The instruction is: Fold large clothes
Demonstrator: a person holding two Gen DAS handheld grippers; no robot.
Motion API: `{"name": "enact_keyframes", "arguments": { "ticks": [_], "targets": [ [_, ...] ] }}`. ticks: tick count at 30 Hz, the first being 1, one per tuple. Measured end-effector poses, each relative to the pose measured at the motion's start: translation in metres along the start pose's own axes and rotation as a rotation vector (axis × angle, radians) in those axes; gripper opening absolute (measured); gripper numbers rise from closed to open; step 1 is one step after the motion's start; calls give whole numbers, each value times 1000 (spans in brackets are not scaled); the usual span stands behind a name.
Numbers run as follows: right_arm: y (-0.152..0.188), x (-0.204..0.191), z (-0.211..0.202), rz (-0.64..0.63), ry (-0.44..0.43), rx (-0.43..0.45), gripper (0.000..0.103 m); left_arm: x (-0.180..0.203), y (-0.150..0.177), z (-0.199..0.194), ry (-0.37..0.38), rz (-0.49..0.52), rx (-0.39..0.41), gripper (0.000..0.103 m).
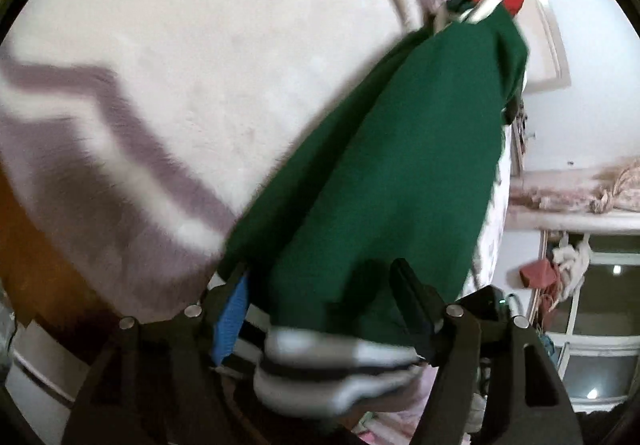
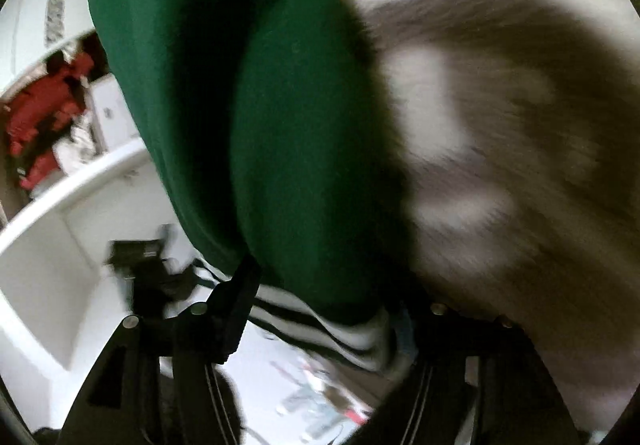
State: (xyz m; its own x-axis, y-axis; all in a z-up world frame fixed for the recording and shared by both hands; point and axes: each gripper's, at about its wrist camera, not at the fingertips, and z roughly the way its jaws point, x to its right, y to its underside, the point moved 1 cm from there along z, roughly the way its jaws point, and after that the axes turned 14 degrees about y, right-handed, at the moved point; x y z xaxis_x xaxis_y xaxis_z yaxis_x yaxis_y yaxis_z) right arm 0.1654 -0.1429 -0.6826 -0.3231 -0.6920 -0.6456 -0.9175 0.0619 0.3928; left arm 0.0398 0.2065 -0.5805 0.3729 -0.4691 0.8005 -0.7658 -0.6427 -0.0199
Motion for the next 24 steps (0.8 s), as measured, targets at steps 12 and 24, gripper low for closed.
{"name": "enact_keyframes", "arguments": {
  "ticks": [12,24],
  "targets": [
    [45,-24,-7,91,22,189,22,13,9,-41,99,143,-21,17],
    [120,-21,-35,151,232,48,47,-1,0,-79,78,-34,-78,44]
  ]
}}
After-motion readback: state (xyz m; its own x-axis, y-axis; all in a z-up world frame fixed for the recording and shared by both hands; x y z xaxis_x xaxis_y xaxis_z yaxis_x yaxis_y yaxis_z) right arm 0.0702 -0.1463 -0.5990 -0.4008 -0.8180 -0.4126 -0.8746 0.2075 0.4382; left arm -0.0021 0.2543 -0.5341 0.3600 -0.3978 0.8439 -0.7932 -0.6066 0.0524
